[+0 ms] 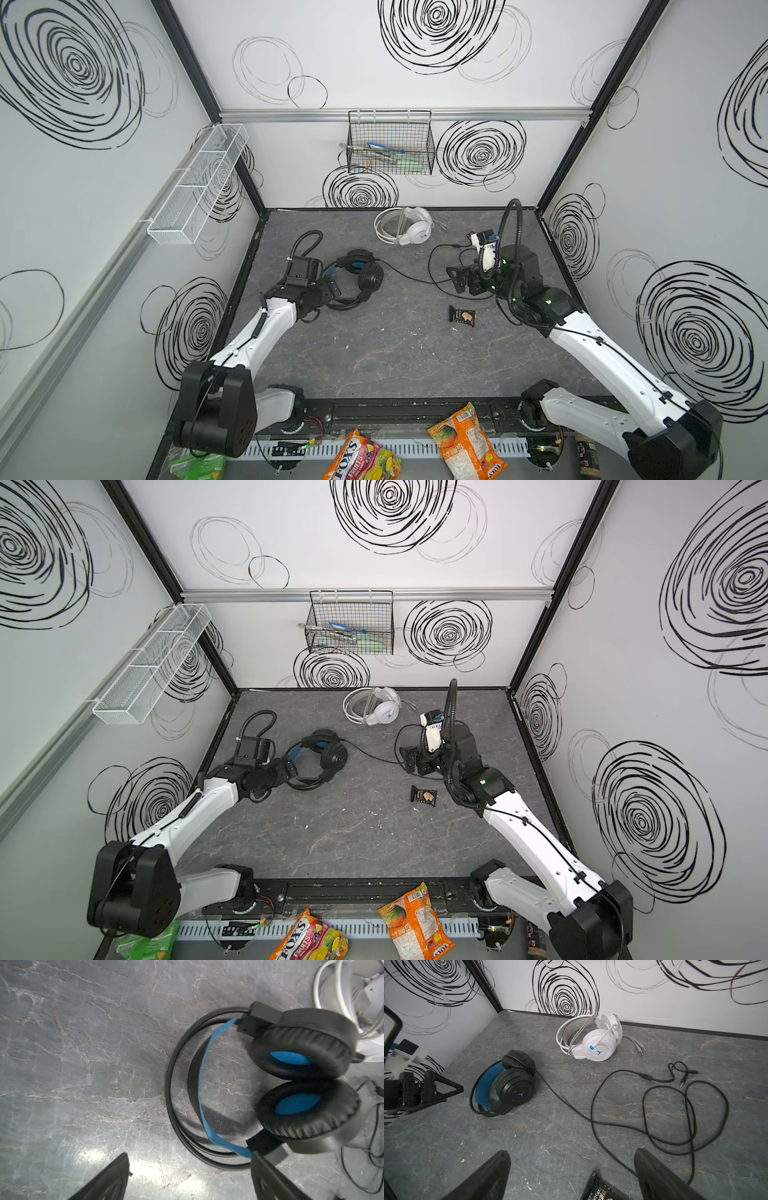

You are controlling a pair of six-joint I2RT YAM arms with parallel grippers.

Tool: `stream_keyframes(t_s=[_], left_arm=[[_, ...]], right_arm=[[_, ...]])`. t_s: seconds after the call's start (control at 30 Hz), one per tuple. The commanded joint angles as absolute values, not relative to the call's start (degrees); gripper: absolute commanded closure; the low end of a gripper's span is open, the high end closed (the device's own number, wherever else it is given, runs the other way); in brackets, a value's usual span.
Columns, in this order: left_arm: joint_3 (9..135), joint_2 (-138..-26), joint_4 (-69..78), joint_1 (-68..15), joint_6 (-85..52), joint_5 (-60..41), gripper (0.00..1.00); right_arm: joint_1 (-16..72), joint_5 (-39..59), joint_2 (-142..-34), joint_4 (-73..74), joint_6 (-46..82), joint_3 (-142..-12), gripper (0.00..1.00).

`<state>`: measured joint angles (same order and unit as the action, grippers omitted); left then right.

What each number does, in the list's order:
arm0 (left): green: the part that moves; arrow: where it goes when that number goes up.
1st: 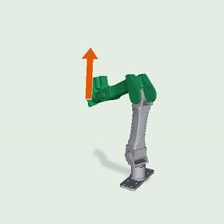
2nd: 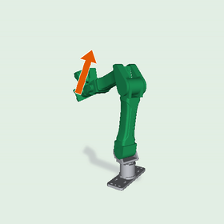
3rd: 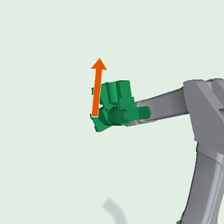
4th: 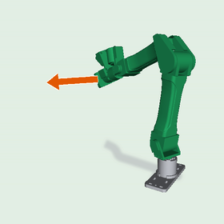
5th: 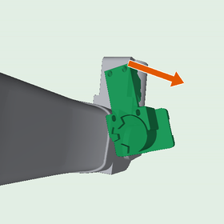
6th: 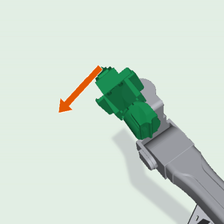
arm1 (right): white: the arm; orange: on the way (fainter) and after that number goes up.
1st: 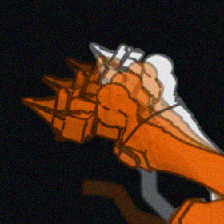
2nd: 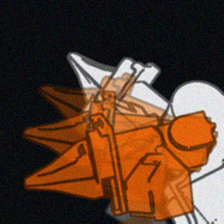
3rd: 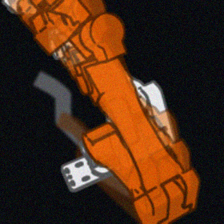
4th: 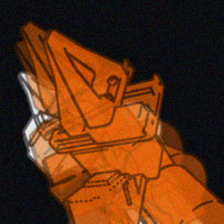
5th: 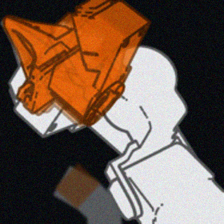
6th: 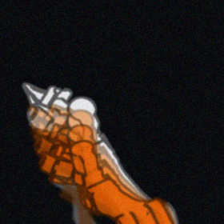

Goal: Wrap the headphones
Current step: 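Grasp the black headset headband with the left gripper while the right reaches the cable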

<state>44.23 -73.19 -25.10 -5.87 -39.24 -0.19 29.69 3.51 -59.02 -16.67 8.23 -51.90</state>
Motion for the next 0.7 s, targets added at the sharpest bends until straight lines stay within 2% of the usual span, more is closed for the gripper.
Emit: stream_keyframes(t_s=[0.0,0.27,0.67], left_arm=[[44.08,-76.44,-20.62,-5.1,-41.54,-0.07,0.07],[45.66,-86.39,-16.96,-5.92,-45.63,1.53,0.09],[46.5,-95.1,-15.29,-8.3,-47.44,4.79,0.39]], right_arm=[[30.02,3.52,-59.62,-16.67,7.6,-53.7,0.03],[30.02,4.48,-62.16,-15.03,7.66,-54.98,0.03],[31.23,2.39,-63.71,-15.11,4.42,-56.23,0.03]])
